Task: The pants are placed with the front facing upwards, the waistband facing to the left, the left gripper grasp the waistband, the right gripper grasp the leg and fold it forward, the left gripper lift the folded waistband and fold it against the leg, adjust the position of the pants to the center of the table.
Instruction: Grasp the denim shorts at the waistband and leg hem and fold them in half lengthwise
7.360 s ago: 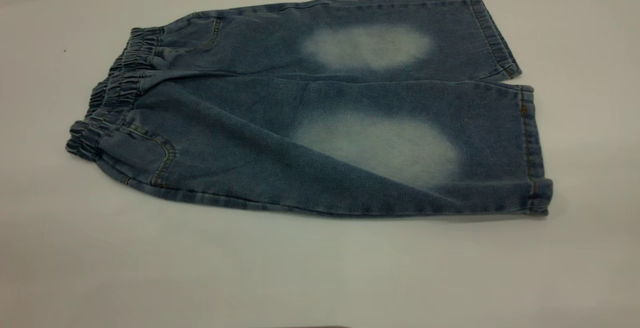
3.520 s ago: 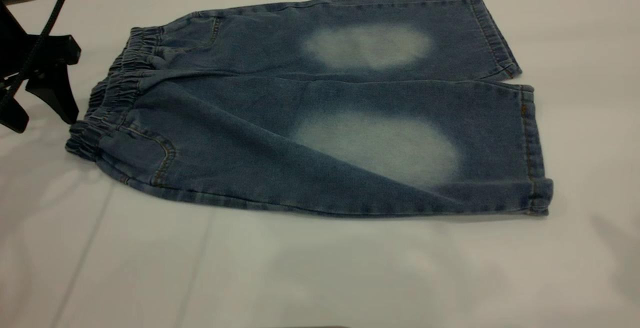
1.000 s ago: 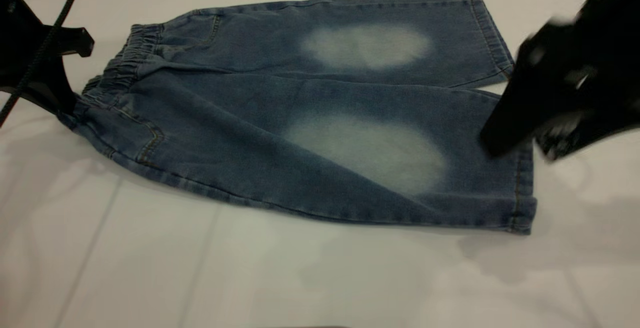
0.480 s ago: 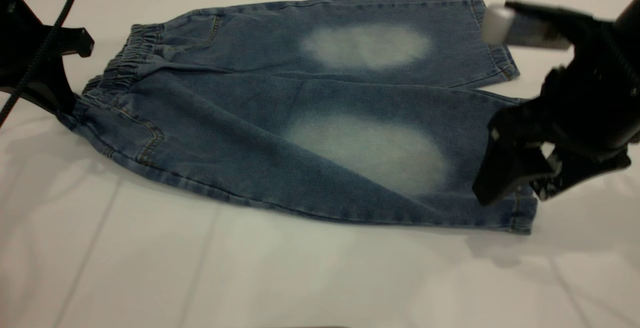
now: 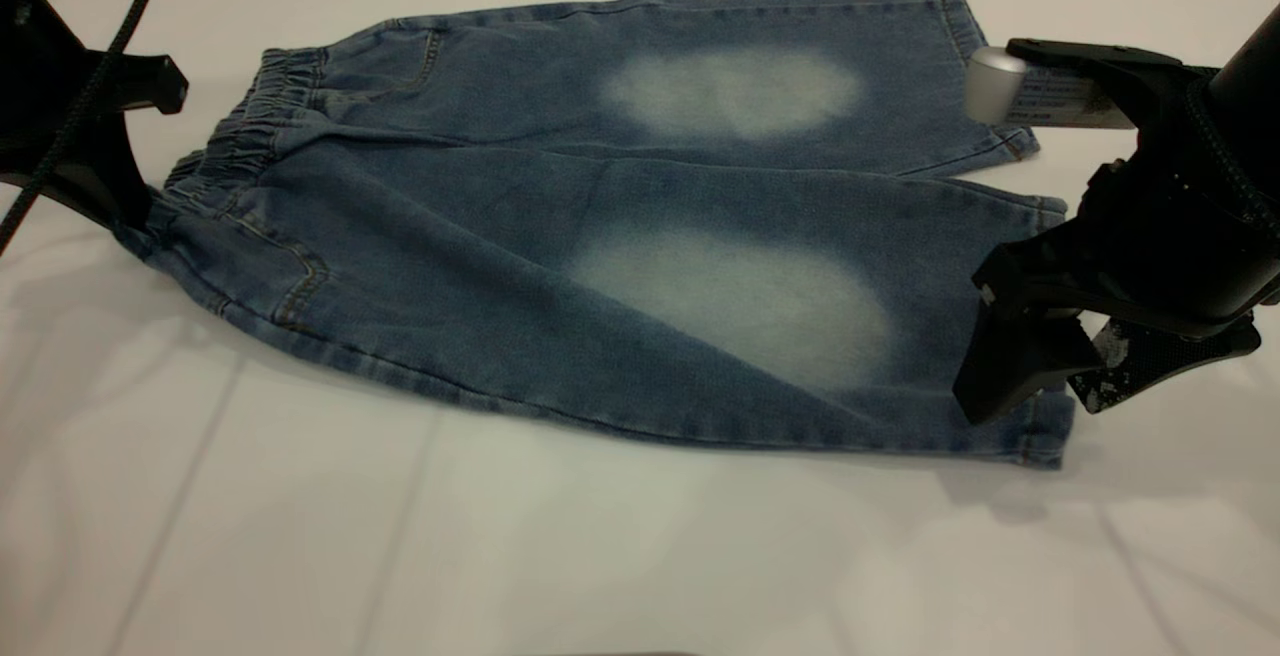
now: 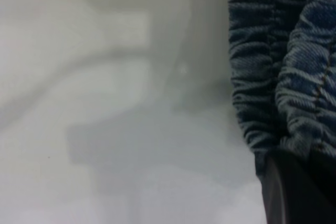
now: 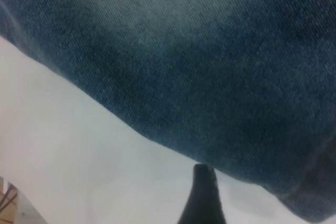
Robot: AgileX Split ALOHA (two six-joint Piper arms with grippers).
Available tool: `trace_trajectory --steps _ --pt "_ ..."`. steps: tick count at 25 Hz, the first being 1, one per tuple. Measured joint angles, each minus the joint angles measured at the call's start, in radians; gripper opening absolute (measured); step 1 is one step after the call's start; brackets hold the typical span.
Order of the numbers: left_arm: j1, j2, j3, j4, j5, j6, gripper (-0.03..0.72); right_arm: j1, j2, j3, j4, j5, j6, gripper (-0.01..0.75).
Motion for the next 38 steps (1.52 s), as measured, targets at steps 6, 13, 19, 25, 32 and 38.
trace_trajectory --steps 6,13,19,25,32,38 --pt "0.000 0.000 0.000 0.000 0.000 0.000 0.041 0.000 0.000 0.000 0.001 0.017 0.026 0.497" --pt "0.000 0.000 0.000 -0.001 -0.001 0.001 0.041 0.000 0.044 -0.001 0.000 0.017 0.041 0.497" --pt "0.000 0.000 0.000 -0.001 -0.004 0.001 0.041 0.000 0.097 -0.001 0.015 0.016 0.044 0.451" --pt "0.000 0.000 0.000 -0.008 -0.005 0.001 0.041 0.000 0.100 -0.002 0.053 -0.010 0.029 0.243" --pt "0.000 0.000 0.000 -0.011 -0.005 0.002 0.041 0.000 0.100 -0.023 0.092 -0.013 -0.008 0.235" --pt "0.000 0.000 0.000 -0.011 -0.005 0.002 0.041 0.000 0.098 -0.060 0.094 0.022 -0.037 0.037"
